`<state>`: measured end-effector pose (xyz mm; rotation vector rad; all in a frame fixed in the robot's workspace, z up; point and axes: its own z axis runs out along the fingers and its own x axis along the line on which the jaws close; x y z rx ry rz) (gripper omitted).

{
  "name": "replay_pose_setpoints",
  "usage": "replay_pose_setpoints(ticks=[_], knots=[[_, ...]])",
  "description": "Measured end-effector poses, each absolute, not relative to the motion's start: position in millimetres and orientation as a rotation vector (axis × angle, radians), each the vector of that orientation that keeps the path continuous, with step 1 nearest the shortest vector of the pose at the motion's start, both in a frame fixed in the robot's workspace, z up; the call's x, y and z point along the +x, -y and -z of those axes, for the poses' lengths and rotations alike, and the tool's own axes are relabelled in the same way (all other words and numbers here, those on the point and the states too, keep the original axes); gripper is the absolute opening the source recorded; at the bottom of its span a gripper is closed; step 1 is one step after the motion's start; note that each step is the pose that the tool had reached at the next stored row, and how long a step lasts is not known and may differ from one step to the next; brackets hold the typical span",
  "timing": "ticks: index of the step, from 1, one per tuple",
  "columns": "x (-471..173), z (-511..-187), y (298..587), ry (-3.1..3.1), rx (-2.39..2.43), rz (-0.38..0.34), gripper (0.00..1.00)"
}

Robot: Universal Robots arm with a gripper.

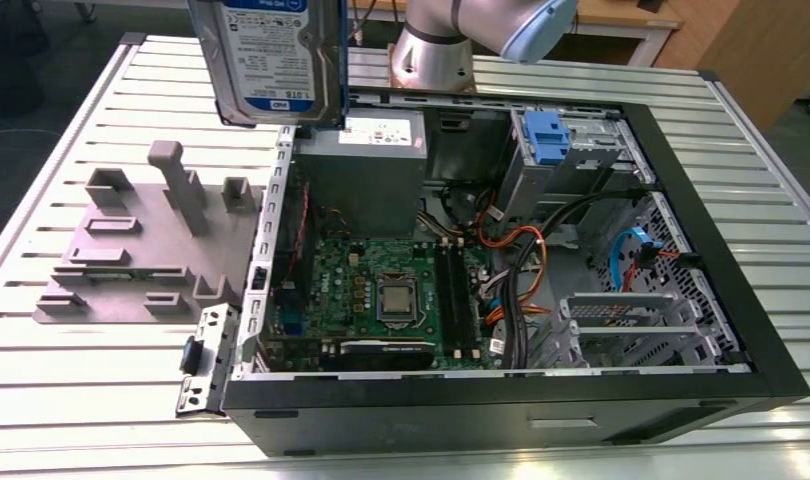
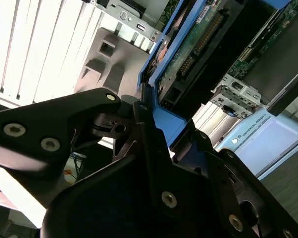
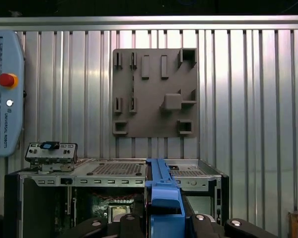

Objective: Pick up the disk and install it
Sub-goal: 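Pick up the disk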

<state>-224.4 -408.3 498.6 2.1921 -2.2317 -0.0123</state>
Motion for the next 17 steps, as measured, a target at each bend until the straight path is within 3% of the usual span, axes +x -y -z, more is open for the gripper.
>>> replay_pose_setpoints(ticks=[17], knots=[[-210.4, -498.5, 412.7, 2.231, 2.192, 0.011, 0.36]])
